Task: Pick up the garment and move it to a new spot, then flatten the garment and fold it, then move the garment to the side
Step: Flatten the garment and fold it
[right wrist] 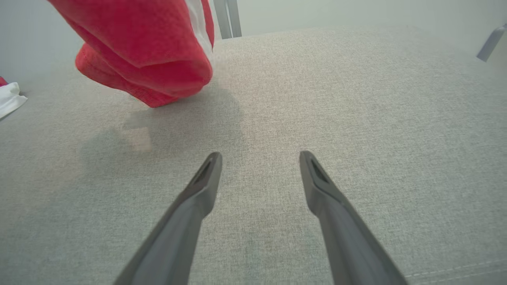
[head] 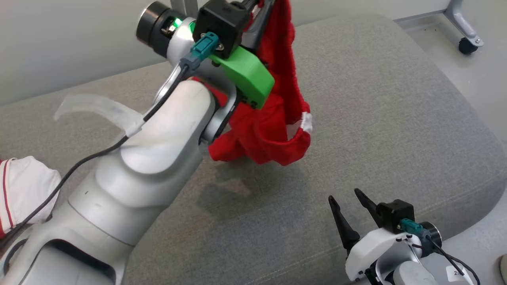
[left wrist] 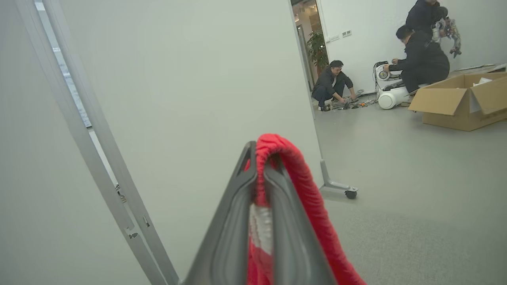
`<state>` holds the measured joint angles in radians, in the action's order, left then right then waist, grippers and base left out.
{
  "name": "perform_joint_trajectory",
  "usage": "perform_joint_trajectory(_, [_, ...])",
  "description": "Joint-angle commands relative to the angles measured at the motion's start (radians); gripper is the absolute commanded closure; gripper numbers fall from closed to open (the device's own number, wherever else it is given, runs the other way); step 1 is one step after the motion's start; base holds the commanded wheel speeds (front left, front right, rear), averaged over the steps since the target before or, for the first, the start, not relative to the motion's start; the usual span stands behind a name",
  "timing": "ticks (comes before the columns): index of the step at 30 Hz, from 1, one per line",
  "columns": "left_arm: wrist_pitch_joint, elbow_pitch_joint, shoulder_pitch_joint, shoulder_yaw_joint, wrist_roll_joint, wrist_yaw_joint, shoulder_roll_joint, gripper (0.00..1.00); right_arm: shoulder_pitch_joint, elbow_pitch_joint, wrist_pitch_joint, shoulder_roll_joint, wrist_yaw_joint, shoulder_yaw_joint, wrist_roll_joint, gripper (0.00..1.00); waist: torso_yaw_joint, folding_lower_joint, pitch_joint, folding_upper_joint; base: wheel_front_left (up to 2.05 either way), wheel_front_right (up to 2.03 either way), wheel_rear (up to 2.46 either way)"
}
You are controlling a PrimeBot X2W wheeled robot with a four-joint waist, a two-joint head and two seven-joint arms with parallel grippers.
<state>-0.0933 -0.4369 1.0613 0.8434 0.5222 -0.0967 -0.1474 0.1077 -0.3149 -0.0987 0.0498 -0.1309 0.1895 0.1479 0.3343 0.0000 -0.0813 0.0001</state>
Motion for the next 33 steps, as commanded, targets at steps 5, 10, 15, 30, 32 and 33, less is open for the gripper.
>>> perform_joint_trajectory(5, [-0.086, 0.006, 0.044, -0.061, 0.086, 0.031, 0.058, 1.0, 0.007, -0.004, -0.012, 0.001, 0.0, -0.002, 0.007, 0.0, 0.014, 0.0, -0.033, -0.0001, 0.0, 0.0, 0.0])
perform_joint_trajectory(10, [-0.099, -0.056, 0.017, -0.105, 0.136, 0.02, 0.044, 1.0, 0.017, -0.003, -0.018, 0.001, 0.0, -0.015, 0.005, 0.0, -0.006, 0.0, -0.063, -0.0001, 0.0, 0.0, 0.0])
perform_joint_trajectory(15, [-0.09, -0.155, -0.047, -0.118, 0.142, -0.001, -0.023, 1.0, 0.025, -0.004, -0.022, 0.001, 0.0, -0.02, 0.002, 0.0, -0.036, 0.0, -0.082, -0.0001, 0.0, 0.0, 0.0])
perform_joint_trajectory(30, [-0.105, -0.484, -0.229, -0.128, 0.163, -0.028, -0.154, 0.0, 0.044, 0.024, 0.006, 0.001, 0.0, -0.033, -0.035, 0.0, -0.124, 0.0, -0.116, -0.0001, 0.0, 0.0, 0.0])
perform_joint_trajectory(32, [-0.117, -0.505, -0.222, -0.126, 0.16, -0.026, -0.153, 0.0, 0.043, 0.027, 0.008, 0.001, 0.0, -0.032, -0.036, 0.0, -0.127, 0.0, -0.114, -0.0001, 0.0, 0.0, 0.0])
perform_joint_trajectory(33, [-0.121, -0.514, -0.219, -0.125, 0.158, -0.021, -0.15, 0.0, 0.041, 0.028, 0.011, 0.001, 0.0, -0.031, -0.036, 0.0, -0.129, 0.0, -0.111, -0.0001, 0.0, 0.0, 0.0])
